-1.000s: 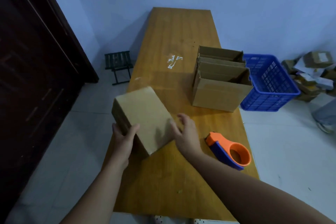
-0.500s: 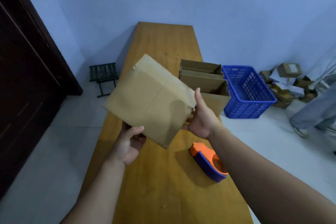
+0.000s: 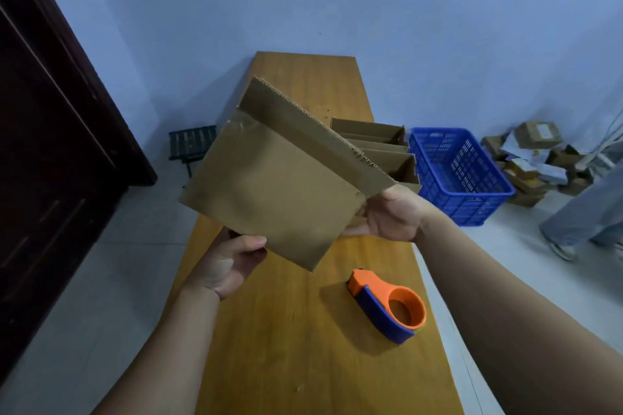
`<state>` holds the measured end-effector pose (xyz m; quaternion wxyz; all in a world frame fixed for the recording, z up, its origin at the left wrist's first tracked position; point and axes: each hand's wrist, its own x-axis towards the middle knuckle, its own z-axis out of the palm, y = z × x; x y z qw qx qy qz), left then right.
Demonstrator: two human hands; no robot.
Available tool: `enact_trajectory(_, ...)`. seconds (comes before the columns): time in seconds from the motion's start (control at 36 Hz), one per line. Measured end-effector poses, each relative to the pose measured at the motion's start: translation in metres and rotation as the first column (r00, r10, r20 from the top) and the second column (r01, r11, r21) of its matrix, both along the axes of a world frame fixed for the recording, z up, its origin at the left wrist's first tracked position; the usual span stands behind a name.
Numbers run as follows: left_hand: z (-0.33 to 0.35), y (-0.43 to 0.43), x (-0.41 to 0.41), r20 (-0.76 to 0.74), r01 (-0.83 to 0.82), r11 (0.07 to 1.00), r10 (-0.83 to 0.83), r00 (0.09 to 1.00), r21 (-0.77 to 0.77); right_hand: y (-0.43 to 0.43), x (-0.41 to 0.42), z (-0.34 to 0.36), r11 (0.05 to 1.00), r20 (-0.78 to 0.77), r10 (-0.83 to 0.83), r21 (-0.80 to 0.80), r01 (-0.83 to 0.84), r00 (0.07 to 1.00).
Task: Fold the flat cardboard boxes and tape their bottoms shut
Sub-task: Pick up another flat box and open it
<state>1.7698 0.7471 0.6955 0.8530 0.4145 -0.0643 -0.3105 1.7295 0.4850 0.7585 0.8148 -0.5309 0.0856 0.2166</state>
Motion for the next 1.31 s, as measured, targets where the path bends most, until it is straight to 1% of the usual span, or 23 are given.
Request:
enact_trajectory(0.06, -0.002, 0.001, 0.0, -0.024, -0.018, 1.0, 0.018, 1.0, 0.014, -0.008, 0.003, 0.005, 0.986, -0.042, 0.098, -0.13, -0.102, 0.994)
enact_trajectory(0.11, 0.0, 0.0, -0.001, -0.054, -0.001, 0.999, 0.002, 0.999, 0.035, -0.012, 0.007, 0.009, 0.947, -0.074, 0.18, -0.257, -0.194, 0.981)
enact_trajectory(0.17, 0.001, -0.004, -0.002, -0.066, 0.012, 0.999, -0.009, 0.998, 0.05, -0.009, 0.009, 0.016, 0.937, -0.109, 0.204, -0.265, -0.227, 0.973)
enact_trajectory(0.22, 0.0, -0.007, -0.004, -0.081, 0.017, 0.997, -0.012, 0.997, 0.071, -0.005, 0.007, 0.022, 0.941, -0.136, 0.146, -0.285, -0.18, 0.98)
enact_trajectory(0.31, -0.003, -0.009, -0.006, -0.11, 0.04, 0.993, -0.028, 0.994, 0.111, -0.008, 0.009, 0.021, 0.918, -0.159, -0.078, -0.396, 0.009, 0.984)
enact_trajectory(0.36, -0.004, -0.012, -0.006, -0.14, 0.044, 0.992, -0.027, 0.99, 0.122, -0.01, 0.009, 0.02, 0.911, -0.154, -0.076, -0.413, 0.005, 0.985)
enact_trajectory(0.42, -0.007, -0.013, -0.006, -0.199, 0.011, 0.995, 0.008, 0.98, 0.096, -0.01, 0.009, 0.016, 0.888, -0.12, 0.007, -0.455, -0.062, 0.993)
enact_trajectory(0.47, -0.008, -0.012, -0.005, -0.258, -0.075, 0.996, 0.084, 0.962, 0.045, -0.009, 0.012, 0.012, 0.84, -0.021, 0.066, -0.539, -0.067, 0.998)
enact_trajectory(0.5, -0.006, -0.011, -0.005, -0.263, -0.14, 0.99, 0.144, 0.954, 0.035, -0.008, 0.015, 0.008, 0.799, 0.029, 0.075, -0.6, -0.042, 0.997)
enact_trajectory(0.53, -0.002, -0.009, -0.004, -0.249, -0.205, 0.977, 0.213, 0.945, 0.056, -0.007, 0.018, 0.003, 0.735, 0.078, 0.059, -0.678, 0.01, 0.995)
enact_trajectory(0.58, 0.008, -0.003, 0.001, -0.168, -0.303, 0.931, 0.338, 0.926, 0.203, -0.007, 0.025, -0.005, 0.577, 0.157, 0.009, -0.807, 0.123, 0.988)
enact_trajectory(0.64, 0.02, 0.0, 0.007, -0.02, -0.353, 0.825, 0.402, 0.915, 0.441, -0.005, 0.024, -0.006, 0.524, 0.166, -0.044, -0.836, 0.164, 0.985)
enact_trajectory(0.67, 0.026, -0.001, 0.01, 0.064, -0.348, 0.75, 0.379, 0.923, 0.562, -0.005, 0.021, -0.006, 0.493, 0.173, -0.039, -0.854, 0.17, 0.984)
enact_trajectory(0.72, 0.04, -0.007, 0.014, 0.16, -0.276, 0.591, 0.241, 0.957, 0.758, -0.005, 0.016, -0.007, 0.388, 0.192, 0.007, -0.905, 0.175, 0.981)
enact_trajectory(0.78, 0.05, -0.015, 0.016, 0.139, -0.163, 0.482, 0.085, 0.987, 0.861, -0.003, 0.012, -0.008, 0.308, 0.216, 0.06, -0.933, 0.188, 0.975)
enact_trajectory(0.83, 0.059, -0.022, 0.018, 0.082, -0.058, 0.417, -0.039, 0.996, 0.907, -0.004, 0.011, -0.012, 0.243, 0.213, 0.09, -0.952, 0.186, 0.973)
enact_trajectory(0.92, 0.07, -0.034, 0.019, 0.063, 0.01, 0.314, -0.221, 0.973, 0.95, -0.007, 0.005, -0.014, 0.165, 0.228, 0.103, -0.964, 0.209, 0.968)
enact_trajectory(0.97, 0.068, -0.048, 0.02, 0.072, -0.001, 0.241, -0.287, 0.955, 0.97, -0.008, 0.002, -0.015, 0.135, 0.231, 0.107, -0.967, 0.216, 0.967)
enact_trajectory(1.06, 0.063, -0.071, 0.018, 0.149, -0.109, 0.133, -0.34, 0.928, 0.985, -0.01, 0.0, -0.015, 0.13, 0.242, 0.098, -0.965, 0.229, 0.965)
enact_trajectory(1.08, 0.062, -0.078, 0.018, 0.174, -0.144, 0.108, -0.361, 0.916, 0.984, -0.012, -0.001, -0.016, 0.133, 0.248, 0.086, -0.963, 0.236, 0.965)
enact_trajectory(1.14, 0.059, -0.09, 0.021, 0.194, -0.171, 0.094, -0.375, 0.906, 0.981, -0.02, -0.005, -0.019, 0.158, 0.255, 0.054, -0.957, 0.243, 0.966)
enact_trajectory(1.22, 0.053, -0.105, 0.024, 0.183, -0.154, 0.106, -0.369, 0.911, 0.982, -0.033, -0.012, -0.024, 0.23, 0.275, 0.009, -0.936, 0.266, 0.961)
enact_trajectory(1.31, 0.045, -0.119, 0.021, 0.163, -0.109, 0.156, -0.39, 0.906, 0.982, -0.046, -0.02, -0.03, 0.275, 0.265, -0.015, -0.926, 0.259, 0.964)
